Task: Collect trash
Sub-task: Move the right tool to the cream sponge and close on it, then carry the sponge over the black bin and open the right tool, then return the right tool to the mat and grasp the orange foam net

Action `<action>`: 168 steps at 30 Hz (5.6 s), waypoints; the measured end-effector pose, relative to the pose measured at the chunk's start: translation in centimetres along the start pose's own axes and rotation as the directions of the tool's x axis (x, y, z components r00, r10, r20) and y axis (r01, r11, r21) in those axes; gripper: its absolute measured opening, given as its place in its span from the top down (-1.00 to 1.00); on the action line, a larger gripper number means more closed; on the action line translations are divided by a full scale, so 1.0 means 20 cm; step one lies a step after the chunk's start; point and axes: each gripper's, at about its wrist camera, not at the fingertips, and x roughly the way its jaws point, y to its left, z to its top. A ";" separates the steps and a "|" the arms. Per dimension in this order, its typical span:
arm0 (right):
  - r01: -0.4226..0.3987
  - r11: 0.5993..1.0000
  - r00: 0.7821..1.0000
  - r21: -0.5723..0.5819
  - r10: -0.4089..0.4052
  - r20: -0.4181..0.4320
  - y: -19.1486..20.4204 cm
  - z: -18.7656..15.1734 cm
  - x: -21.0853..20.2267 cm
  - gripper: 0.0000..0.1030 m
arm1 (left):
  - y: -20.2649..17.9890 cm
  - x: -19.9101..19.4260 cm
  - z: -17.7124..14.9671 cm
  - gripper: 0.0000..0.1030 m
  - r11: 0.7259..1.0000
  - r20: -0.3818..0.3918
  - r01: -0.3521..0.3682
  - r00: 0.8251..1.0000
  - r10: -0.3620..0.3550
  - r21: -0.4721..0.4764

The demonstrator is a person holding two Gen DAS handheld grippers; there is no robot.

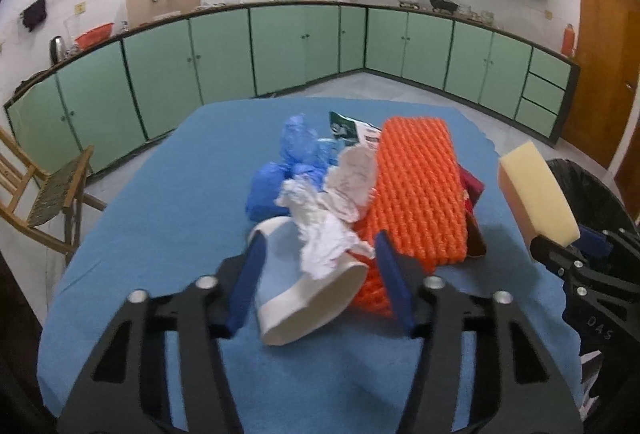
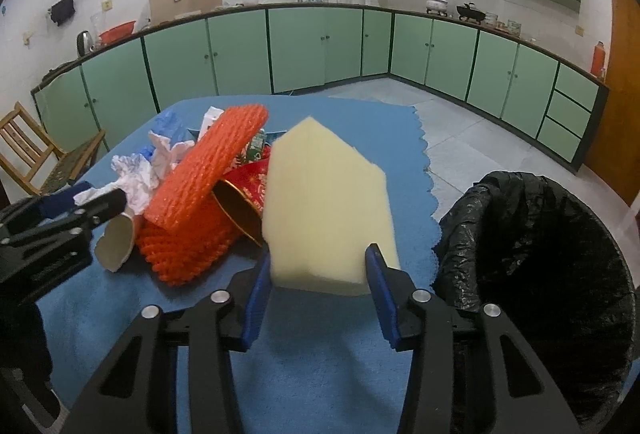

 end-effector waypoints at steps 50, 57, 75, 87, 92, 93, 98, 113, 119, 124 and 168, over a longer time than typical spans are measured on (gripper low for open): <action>0.286 0.923 0.947 0.259 -0.314 0.074 -0.94 -0.10 -0.55 0.11 | -1.25 -0.14 0.15 0.97 0.846 0.086 0.478 0.857 -0.509 0.237; 0.347 0.888 0.932 0.303 -0.363 -0.003 -1.12 -0.21 -0.47 -0.02 | -1.44 -0.01 0.11 0.82 0.807 0.002 0.529 0.836 -0.549 0.263; 0.316 0.896 0.938 0.313 -0.344 0.036 -0.93 -0.12 -0.42 -0.88 | -0.92 -0.07 0.11 -0.46 0.925 0.098 0.329 0.931 -0.351 0.189; 0.155 0.957 0.976 0.246 -0.187 0.111 -0.49 0.05 -0.25 -0.88 | -0.33 -0.17 0.12 -0.47 0.993 0.158 0.083 0.983 -0.097 0.088; 0.070 0.976 0.985 0.206 -0.101 0.142 -0.25 0.11 -0.16 -0.88 | -0.12 -0.16 0.08 -0.47 1.000 0.142 0.001 0.990 -0.006 0.032; 0.059 0.978 0.985 0.200 -0.089 0.147 -0.22 0.12 -0.15 -0.88 | -0.08 -0.17 0.06 -0.47 1.000 0.140 -0.008 0.990 0.005 0.024; -0.009 0.989 0.988 0.150 -0.015 0.155 -0.01 0.16 -0.05 -0.85 | 0.09 -0.15 0.05 -0.47 0.998 0.123 -0.065 0.990 0.066 -0.013; -0.138 0.990 0.988 0.022 0.136 0.071 0.31 0.15 0.10 -0.16 | 0.24 -0.08 0.01 -0.47 0.991 0.080 -0.119 0.989 0.123 -0.058; -0.206 0.978 0.978 -0.012 0.207 0.025 0.35 0.13 0.13 0.65 | 0.24 -0.07 -0.01 -0.47 0.992 0.070 -0.113 0.991 0.117 -0.058; -0.214 0.977 0.976 -0.018 0.215 0.044 0.33 0.12 0.10 0.91 | 0.22 -0.06 -0.01 -0.47 0.993 0.067 -0.101 0.992 0.104 -0.057; -0.266 0.963 0.964 0.037 0.267 -0.017 0.16 0.12 0.20 0.78 | 0.13 -0.02 0.02 -0.47 0.996 0.083 -0.081 0.993 0.084 -0.042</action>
